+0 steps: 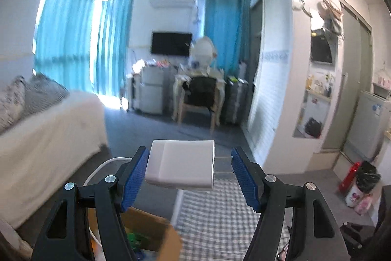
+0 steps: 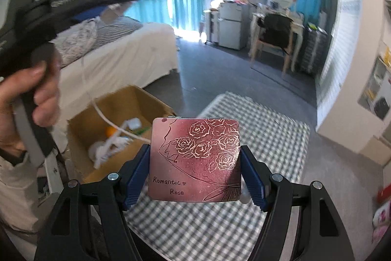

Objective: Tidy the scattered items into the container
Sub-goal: 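Carry the charger and pink box over the cardboard box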

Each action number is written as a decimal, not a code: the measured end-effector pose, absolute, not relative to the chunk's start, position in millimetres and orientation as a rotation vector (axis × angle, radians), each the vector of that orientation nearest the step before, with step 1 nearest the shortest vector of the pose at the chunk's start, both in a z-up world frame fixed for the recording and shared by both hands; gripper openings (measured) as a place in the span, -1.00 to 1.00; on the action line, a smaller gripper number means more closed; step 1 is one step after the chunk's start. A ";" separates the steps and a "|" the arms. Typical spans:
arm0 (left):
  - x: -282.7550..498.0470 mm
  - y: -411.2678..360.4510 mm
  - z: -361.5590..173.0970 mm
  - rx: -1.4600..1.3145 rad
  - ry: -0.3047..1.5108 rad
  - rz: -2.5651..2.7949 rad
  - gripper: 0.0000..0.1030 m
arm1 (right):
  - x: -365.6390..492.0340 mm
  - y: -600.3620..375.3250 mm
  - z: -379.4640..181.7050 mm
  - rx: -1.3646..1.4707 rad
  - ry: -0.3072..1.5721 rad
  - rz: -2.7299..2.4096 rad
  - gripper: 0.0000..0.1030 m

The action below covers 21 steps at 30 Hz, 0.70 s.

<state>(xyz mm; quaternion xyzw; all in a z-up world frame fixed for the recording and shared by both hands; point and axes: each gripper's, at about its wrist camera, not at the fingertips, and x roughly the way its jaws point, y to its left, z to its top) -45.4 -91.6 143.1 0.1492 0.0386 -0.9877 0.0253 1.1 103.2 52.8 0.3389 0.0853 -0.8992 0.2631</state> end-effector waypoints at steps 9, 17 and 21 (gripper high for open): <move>15.4 -184.3 157.0 0.392 0.072 -2.897 0.36 | 5.0 9.3 67.9 0.817 0.304 -2.297 0.37; 36.0 -250.7 112.4 0.507 0.133 -2.796 0.36 | -13.7 -68.1 40.4 0.850 0.356 -2.182 0.37; 31.8 -269.6 82.0 0.582 0.155 -2.780 0.36 | -32.7 -95.0 14.3 0.906 0.384 -2.133 0.37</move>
